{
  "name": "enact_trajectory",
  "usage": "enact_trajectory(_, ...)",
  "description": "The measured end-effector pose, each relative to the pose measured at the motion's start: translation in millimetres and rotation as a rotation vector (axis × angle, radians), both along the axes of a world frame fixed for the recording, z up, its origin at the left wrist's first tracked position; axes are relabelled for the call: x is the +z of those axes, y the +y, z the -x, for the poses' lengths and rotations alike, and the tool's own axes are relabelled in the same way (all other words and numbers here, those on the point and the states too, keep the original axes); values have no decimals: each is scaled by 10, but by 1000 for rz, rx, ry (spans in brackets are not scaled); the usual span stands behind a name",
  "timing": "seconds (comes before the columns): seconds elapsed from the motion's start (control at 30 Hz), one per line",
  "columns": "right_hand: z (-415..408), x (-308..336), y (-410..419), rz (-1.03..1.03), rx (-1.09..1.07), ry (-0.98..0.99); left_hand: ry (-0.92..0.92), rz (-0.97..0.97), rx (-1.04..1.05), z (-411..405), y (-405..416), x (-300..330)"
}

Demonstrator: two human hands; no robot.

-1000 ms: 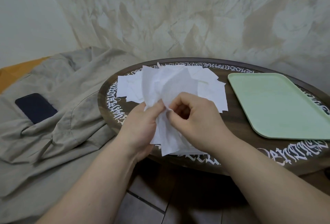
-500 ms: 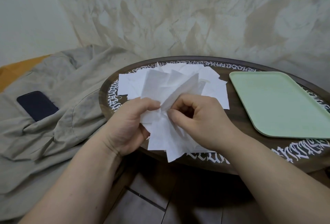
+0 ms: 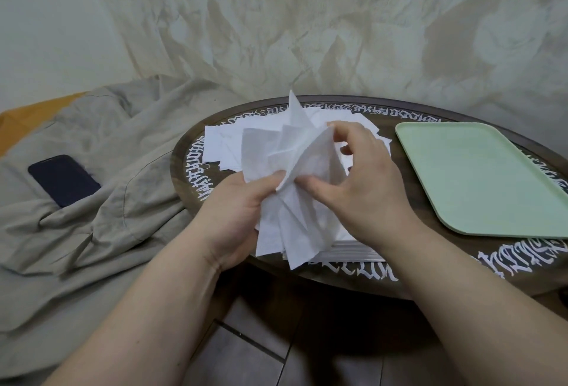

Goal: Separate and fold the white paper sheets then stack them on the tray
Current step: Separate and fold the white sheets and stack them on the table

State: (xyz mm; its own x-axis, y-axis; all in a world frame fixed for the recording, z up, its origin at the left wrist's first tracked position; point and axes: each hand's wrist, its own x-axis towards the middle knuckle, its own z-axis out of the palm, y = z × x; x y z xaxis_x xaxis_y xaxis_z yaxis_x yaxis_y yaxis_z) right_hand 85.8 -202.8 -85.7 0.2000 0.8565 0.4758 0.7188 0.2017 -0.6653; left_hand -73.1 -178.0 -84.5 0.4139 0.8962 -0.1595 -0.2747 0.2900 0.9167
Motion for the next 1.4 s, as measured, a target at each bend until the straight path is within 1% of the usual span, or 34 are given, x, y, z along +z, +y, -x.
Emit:
enact_trajectory(0.07, -3, -9, 1, -99, -9, -88, 1, 7, -1, 12, 0, -3)
enact_trajectory(0.17, 51, -12, 20, -354, -49, -282, 10, 17, -2, 9, 2, -10)
enact_trajectory(0.23, 99, -18, 38, -451, -10, -323, 1, 23, -16, 14, 1, -17)
enact_trajectory(0.5, 94, -50, 84, -443, 103, -395, 11, 30, -47, 63, 14, -31)
enact_trajectory(0.67, 65, 4, 60, -478, 99, -408, 25, 39, 20, 46, 0, -6)
enact_trajectory(0.77, 28, 147, -41, -412, 156, -345, 45, 55, 120, 47, 23, 9)
enact_trajectory(0.83, 10, 233, -111, -284, 189, -233, 49, 55, 147, 53, 37, 19)
enact_trajectory(0.93, -26, 240, -101, -45, 233, -80, 38, 31, 68, 43, 7, 30)
enact_trajectory(1.0, -59, 209, -73, 47, 262, -24, 23, 24, -9, 20, -38, 42)
enact_trajectory(1.1, -80, 209, -64, 77, 273, 3, -9, 42, -38, 3, -52, 41)
enact_trajectory(1.2, -86, 217, -65, 78, 266, -26, -13, 63, -27, 6, -48, 41)
enact_trajectory(1.4, -127, 261, -75, 99, 292, -96, 26, 9, -18, -1, -70, 49)
